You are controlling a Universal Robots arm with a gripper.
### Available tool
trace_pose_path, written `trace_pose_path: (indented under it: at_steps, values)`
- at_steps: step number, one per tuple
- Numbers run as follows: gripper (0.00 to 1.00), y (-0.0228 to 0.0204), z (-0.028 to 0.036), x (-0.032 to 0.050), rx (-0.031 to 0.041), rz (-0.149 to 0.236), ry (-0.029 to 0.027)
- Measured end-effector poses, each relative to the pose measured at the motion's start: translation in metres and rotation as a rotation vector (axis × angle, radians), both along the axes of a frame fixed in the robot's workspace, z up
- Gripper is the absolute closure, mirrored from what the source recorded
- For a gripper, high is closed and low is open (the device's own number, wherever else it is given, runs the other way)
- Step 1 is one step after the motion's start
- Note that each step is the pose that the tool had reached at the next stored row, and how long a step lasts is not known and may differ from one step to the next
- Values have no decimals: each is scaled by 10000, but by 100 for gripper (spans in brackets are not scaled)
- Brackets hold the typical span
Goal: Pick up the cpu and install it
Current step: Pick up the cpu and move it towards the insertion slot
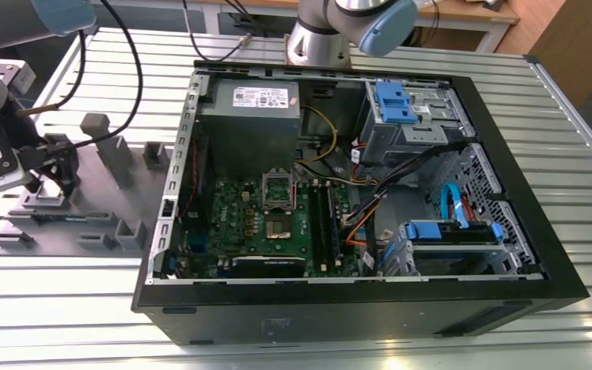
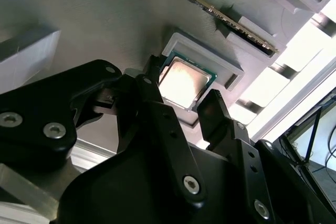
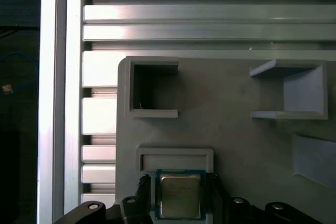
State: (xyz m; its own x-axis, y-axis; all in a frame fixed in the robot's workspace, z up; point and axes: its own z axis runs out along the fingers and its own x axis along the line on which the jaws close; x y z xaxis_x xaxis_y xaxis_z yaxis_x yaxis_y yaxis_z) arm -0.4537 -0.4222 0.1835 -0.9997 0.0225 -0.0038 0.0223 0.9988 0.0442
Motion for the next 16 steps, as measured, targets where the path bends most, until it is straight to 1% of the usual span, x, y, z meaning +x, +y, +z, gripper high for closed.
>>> trace_pose_path:
  at_steps: [9,10,11,16]
  values:
    - [44,1,-1,-2,1,-1,-1]
    - [45,1,-1,-2,1,-1,-1]
    - [52,0,0,-2,0,-1,0]
    - [53,1,0,-2,0,-2,-1]
